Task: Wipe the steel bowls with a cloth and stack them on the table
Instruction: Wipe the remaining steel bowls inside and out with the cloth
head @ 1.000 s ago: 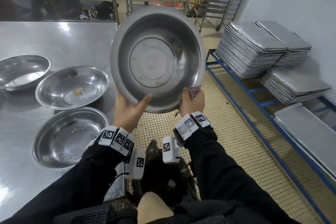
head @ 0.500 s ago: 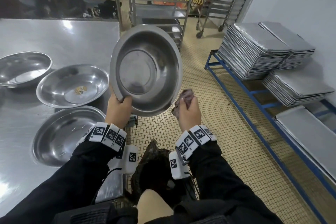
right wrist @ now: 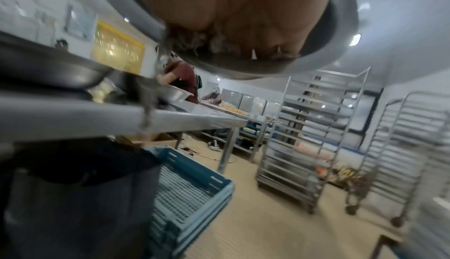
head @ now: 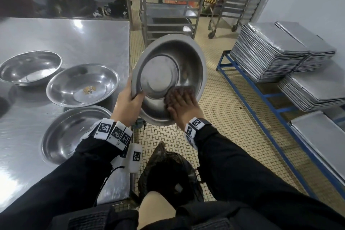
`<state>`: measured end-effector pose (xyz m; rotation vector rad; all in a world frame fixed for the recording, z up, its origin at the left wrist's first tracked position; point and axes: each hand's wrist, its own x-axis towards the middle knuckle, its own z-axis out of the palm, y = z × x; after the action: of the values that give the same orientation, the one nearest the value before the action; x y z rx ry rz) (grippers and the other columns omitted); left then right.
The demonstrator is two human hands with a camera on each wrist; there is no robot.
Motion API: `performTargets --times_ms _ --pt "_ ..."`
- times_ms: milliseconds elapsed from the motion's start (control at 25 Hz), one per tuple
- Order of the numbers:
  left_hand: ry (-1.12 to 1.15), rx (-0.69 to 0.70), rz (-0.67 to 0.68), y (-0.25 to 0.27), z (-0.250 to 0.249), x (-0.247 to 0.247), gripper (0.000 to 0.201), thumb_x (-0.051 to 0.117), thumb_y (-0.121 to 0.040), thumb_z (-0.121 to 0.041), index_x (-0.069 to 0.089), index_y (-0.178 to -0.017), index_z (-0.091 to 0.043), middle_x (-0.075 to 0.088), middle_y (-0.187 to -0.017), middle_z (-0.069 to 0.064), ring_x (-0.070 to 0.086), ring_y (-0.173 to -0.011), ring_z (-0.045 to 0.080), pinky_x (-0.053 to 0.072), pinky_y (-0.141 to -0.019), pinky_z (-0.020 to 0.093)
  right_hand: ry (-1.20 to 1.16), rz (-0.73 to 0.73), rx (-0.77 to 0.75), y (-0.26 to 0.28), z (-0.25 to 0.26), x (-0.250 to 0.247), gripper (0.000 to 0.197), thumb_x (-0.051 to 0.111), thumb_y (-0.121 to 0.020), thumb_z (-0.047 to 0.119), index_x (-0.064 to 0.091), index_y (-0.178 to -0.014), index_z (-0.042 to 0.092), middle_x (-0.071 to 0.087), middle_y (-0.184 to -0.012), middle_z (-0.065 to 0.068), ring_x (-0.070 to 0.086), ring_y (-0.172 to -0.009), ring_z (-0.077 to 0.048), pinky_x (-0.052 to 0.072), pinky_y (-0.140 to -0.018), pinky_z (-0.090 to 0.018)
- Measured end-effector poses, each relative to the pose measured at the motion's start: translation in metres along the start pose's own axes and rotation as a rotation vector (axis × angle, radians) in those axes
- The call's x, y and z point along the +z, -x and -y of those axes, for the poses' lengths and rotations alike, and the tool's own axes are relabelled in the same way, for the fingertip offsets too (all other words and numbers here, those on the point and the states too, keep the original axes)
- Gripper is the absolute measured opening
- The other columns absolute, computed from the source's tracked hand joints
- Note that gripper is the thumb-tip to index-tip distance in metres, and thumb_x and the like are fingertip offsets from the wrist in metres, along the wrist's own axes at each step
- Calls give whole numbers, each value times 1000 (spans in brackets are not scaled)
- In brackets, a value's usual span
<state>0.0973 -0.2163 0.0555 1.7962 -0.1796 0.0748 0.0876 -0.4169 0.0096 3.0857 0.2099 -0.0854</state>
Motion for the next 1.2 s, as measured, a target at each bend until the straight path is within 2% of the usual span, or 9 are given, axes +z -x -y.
performTargets --times_ms 80,280,480,600,720,840,960,1080,1200 --pt "-1 27 -27 0 -4 4 42 52 -95 -16 46 -137 -14 65 -94 -8 62 -84 -3 48 -78 23 27 -31 53 -2 -7 -1 58 7 -98 47 5 -151 22 3 -158 0 -5 -145 -25 -11 -114 -39" --pt "26 -4 -119 -7 -7 6 48 52 -93 -15 44 -140 -16 62 -95 -13 58 -85 -7 50 -82 22 -472 -311 -54 20 50 11 62 10 -94 43 45 -138 18 42 -145 -6 27 -140 -25 8 -118 -44" --pt "90 -27 -97 3 -14 10 42 51 -93 -10 48 -135 -13 63 -93 -10 57 -75 -13 48 -71 8 -373 -316 321 18 12 15 55 16 -99 39 11 -151 19 0 -159 -2 -10 -145 -25 5 -118 -46" --pt "180 -109 -100 14 -18 17 27 51 -92 -8 56 -118 -11 61 -88 -5 56 -72 -1 44 -60 9 -504 -520 361 10 -18 3 59 32 -100 29 4 -150 15 -13 -157 -3 -9 -144 -27 18 -115 -45" --pt "233 -176 -87 17 -22 16 18 52 -89 -5 60 -104 -11 60 -86 -1 55 -81 13 43 -68 24 -838 -682 456 10 -35 -18 61 42 -98 29 12 -150 19 23 -154 -9 33 -132 -18 43 -94 -30" --pt "223 -230 -37 11 -17 7 10 57 -83 -13 62 -91 -15 63 -89 7 59 -87 24 48 -80 41 -1050 -648 560 11 -54 -37 39 52 -95 31 47 -128 11 63 -109 -7 62 -97 -20 49 -78 -29" --pt "202 -202 -40 4 -12 2 35 59 -77 -26 63 -111 -16 68 -101 8 65 -98 29 50 -93 53 -1033 -557 548 13 -60 -43 25 60 -90 26 55 -106 7 62 -90 1 59 -79 -13 46 -63 -20" --pt "198 -52 -130 5 -10 6 59 62 -87 -15 41 -140 -28 67 -110 -16 65 -104 7 53 -91 32 -1169 -584 625 15 -49 -39 20 62 -89 21 53 -102 8 60 -87 3 59 -77 -11 42 -57 -16" --pt "186 -24 -112 11 -2 17 69 69 -83 -25 34 -143 -33 61 -122 -12 59 -114 6 49 -96 30 -1310 -682 719 14 -24 -36 18 61 -89 21 51 -98 10 59 -85 4 58 -73 -8 42 -58 -17"
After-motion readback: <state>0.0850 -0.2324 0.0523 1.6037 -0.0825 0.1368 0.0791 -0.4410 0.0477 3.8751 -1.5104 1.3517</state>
